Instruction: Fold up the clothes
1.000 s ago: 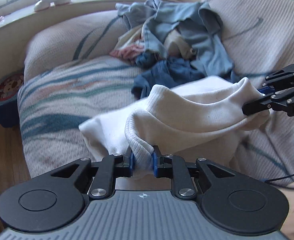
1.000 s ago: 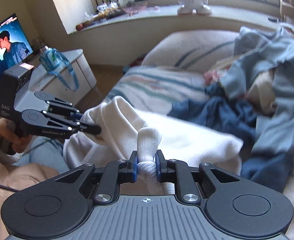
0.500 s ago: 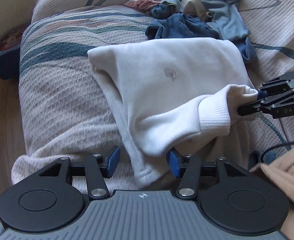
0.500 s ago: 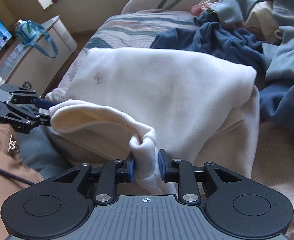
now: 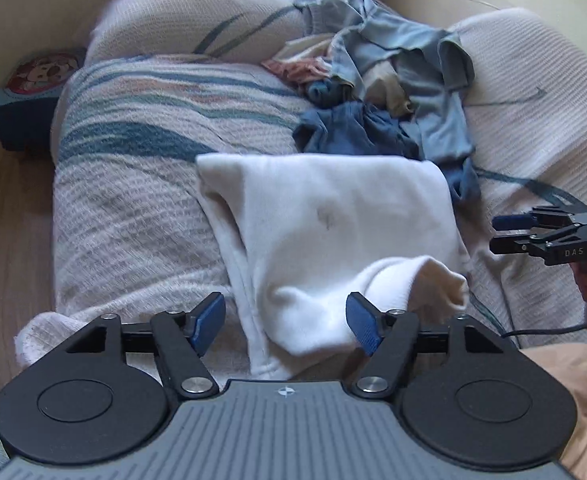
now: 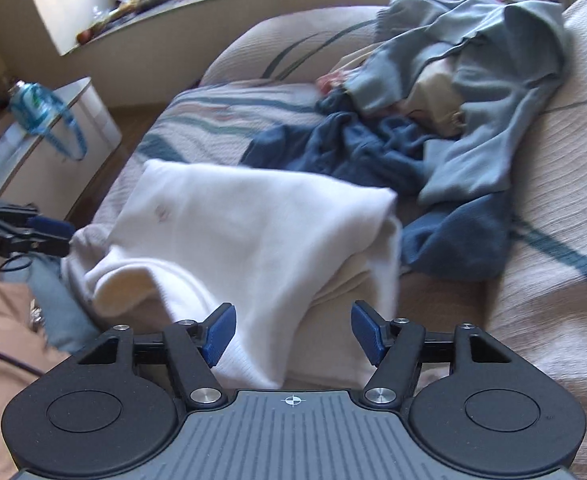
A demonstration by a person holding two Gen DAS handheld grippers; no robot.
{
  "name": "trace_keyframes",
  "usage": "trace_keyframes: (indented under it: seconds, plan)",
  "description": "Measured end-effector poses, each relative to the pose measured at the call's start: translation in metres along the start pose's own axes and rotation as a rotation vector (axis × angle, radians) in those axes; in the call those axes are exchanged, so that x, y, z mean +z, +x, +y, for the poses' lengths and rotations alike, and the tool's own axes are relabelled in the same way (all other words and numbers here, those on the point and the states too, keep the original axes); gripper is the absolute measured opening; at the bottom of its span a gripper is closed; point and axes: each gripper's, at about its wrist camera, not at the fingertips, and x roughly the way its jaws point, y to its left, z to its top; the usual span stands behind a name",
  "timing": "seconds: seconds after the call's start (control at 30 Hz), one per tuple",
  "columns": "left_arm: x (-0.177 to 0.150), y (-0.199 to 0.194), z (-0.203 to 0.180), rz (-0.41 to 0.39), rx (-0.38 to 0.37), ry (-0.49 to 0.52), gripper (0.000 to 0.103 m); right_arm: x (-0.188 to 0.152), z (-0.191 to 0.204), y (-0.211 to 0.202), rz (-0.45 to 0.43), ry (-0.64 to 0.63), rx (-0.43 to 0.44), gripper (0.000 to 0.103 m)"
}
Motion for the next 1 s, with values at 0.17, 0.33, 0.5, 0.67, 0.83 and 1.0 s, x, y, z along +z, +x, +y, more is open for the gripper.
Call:
trace_keyframes:
  seconds: [0.17, 0.33, 0.5, 0.67, 0.83, 1.0]
  plan:
    - [0.007, 0.024, 0.006, -0.015, 0.041, -0.022, 0.071, -0.001, -0.013, 0.022, -0.007, 0.060, 0.000, 0.074]
    - [0.012, 0.058, 0.004, 0.020, 0.078, -0.028, 0.080, -0.005, -0.028, 0.044, -0.004, 0.115, -0.014, 0.080]
    - [0.009, 0.082, 0.006, 0.067, 0.108, -0.026, 0.084, -0.008, -0.044, 0.056, -0.011, 0.170, 0.001, 0.087]
    - [0.003, 0.091, 0.004, 0.068, 0.097, 0.005, 0.098, -0.010, -0.053, 0.071, 0.002, 0.201, 0.023, 0.093]
    - [0.001, 0.092, -0.001, 0.059, 0.105, 0.026, 0.101, -0.015, -0.059, 0.085, 0.020, 0.254, 0.067, 0.094]
    - [-0.001, 0.091, -0.002, 0.028, 0.112, 0.000, 0.098, -0.015, -0.044, 0.096, 0.032, 0.252, 0.099, 0.095]
